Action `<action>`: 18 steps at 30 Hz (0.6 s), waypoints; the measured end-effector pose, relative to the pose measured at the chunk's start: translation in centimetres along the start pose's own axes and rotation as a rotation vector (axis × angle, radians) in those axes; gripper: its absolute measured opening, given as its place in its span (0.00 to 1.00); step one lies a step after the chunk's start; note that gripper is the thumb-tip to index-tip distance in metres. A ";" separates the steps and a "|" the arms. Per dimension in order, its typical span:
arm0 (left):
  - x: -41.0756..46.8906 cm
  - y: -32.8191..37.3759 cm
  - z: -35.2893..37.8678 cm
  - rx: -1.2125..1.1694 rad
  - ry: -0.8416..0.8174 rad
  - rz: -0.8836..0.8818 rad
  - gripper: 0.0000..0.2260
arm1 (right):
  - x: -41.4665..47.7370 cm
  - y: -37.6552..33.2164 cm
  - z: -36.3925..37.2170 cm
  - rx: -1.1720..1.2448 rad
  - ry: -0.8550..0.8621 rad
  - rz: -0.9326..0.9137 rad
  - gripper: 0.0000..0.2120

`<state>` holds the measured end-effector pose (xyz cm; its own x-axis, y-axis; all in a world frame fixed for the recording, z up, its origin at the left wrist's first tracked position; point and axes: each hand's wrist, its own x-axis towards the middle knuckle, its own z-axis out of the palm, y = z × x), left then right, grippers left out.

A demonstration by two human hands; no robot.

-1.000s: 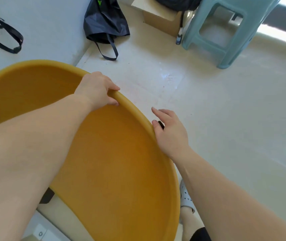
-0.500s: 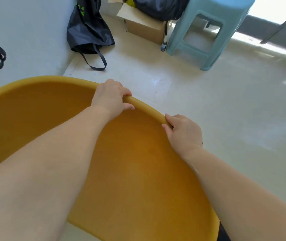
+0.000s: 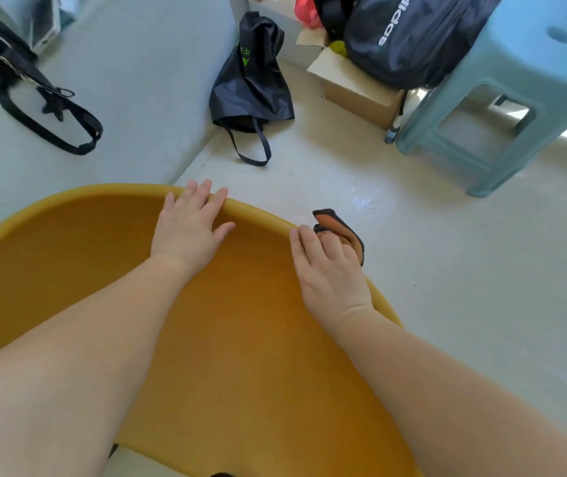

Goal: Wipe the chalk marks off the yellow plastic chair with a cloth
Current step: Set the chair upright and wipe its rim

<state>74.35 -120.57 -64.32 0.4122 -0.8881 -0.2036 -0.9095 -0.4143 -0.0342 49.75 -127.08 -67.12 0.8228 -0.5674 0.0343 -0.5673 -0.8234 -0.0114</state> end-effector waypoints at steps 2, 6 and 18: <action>-0.2 -1.3 1.3 0.037 0.007 0.049 0.29 | 0.1 -0.8 0.4 0.019 0.027 0.089 0.30; 2.3 -4.3 1.8 0.003 0.207 0.264 0.18 | 1.2 -3.2 1.4 0.004 0.072 0.225 0.30; 6.3 -19.1 -0.8 -0.032 0.080 0.080 0.19 | 17.7 -12.1 0.8 0.001 -0.181 0.213 0.37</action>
<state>94.31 -118.42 -64.22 0.3429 -0.9309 -0.1258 -0.9379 -0.3469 0.0102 71.22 -127.15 -67.13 0.6781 -0.7200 -0.1480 -0.7280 -0.6856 -0.0006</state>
